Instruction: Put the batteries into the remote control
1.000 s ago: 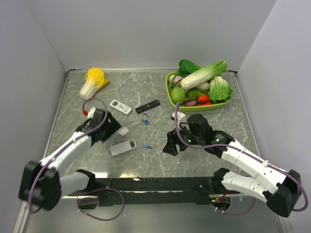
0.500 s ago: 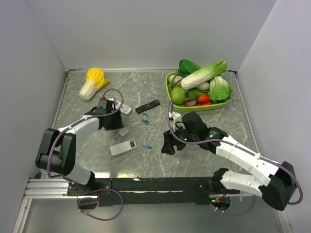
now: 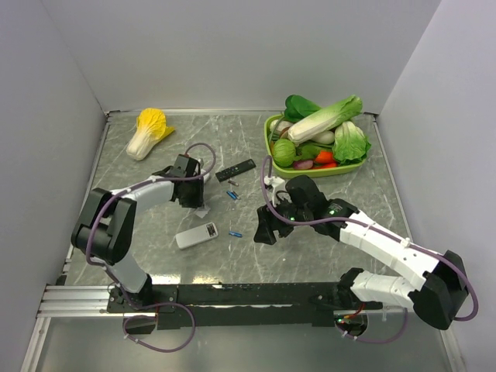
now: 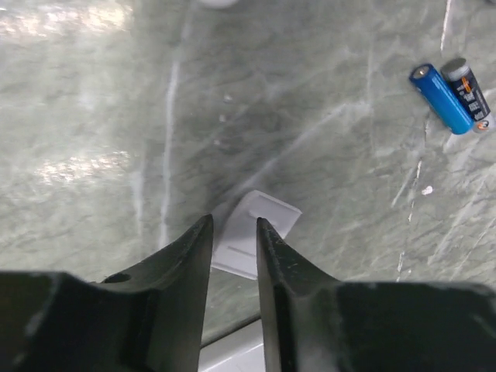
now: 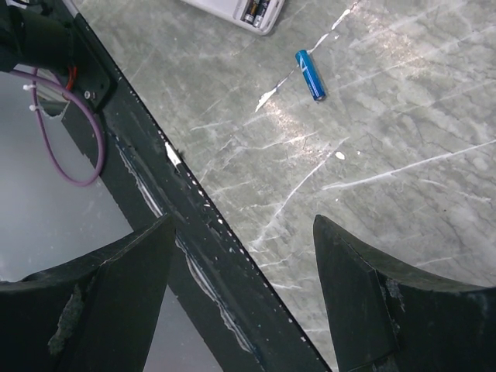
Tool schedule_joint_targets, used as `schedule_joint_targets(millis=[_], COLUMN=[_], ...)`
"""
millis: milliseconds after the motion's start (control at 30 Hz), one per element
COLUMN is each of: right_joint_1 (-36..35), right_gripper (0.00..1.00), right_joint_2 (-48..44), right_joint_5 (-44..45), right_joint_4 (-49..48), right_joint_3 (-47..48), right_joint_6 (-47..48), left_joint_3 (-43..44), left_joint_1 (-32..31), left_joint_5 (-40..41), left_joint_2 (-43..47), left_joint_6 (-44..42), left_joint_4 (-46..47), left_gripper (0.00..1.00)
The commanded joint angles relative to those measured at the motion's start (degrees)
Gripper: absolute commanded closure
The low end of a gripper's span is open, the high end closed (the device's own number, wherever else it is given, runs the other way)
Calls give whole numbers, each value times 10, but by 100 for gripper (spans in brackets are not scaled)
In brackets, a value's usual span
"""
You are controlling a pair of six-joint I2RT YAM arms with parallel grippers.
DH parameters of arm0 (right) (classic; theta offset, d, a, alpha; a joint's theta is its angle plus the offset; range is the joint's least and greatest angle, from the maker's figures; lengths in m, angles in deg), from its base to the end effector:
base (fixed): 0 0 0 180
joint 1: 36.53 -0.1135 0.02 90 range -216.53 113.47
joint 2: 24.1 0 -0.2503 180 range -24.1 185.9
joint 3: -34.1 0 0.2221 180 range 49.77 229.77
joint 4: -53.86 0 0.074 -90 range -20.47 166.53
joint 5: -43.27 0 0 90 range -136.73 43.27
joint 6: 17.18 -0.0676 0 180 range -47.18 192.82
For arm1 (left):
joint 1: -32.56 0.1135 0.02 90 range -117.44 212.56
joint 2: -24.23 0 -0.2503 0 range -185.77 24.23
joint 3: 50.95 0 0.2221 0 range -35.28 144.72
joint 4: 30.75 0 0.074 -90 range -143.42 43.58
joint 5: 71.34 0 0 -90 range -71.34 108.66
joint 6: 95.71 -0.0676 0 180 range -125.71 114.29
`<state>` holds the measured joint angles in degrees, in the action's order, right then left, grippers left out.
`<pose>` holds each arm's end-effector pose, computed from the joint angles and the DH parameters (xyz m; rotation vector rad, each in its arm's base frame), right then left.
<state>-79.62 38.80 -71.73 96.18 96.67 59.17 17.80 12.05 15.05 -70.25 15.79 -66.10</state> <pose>0.1467 0.1763 0.2434 -0.8471 2.2935 0.9817 0.2870 -0.1119 0.1428 -0.0014 2.6740 -0.3258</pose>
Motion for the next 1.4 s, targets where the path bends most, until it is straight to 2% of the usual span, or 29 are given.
schedule_joint_targets(millis=[0,167,267,300,467,600,733,833,1000,1033,1167,1233,1367], right_joint_1=[4,4,4,3,-1,-26,-87,-103,-83,-76,-41,-19,-5], right_gripper=[21,21,21,21,21,21,22,25,32,32,32,33,37], right_joint_2=[5,14,19,20,23,27,43,64,83,83,73,64,51], right_joint_5=[-7,-4,4,6,17,56,144,173,203,196,88,67,60], right_joint_4=[-6,-12,-20,-24,-71,-121,-186,-227,-261,-264,-345,-394,-432], right_joint_3=[26,23,21,20,14,19,28,34,41,35,11,-11,-27], right_joint_6=[-1,-1,1,2,16,47,123,147,17,-5,-104,-142,-205], left_joint_3=[32,40,32,29,37,62,84,84,56,47,-9,-36,-87], left_joint_1=[-18,-46,-55,-57,-60,-60,-61,-63,-72,-72,-72,-73,-74], left_joint_5=[33,34,34,34,34,33,-18,-51,-85,-95,-153,-162,-165], left_joint_2=[-18,-26,-21,-18,24,49,66,91,162,174,222,241,277], left_joint_6=[-3,18,40,46,112,167,218,237,258,266,296,318,369], left_joint_4=[-36,-52,-48,-47,-63,-111,-125,-114,-63,-28,70,98,190], left_gripper=[73,84,97,99,99,99,99,99,99,99,99,99,99])
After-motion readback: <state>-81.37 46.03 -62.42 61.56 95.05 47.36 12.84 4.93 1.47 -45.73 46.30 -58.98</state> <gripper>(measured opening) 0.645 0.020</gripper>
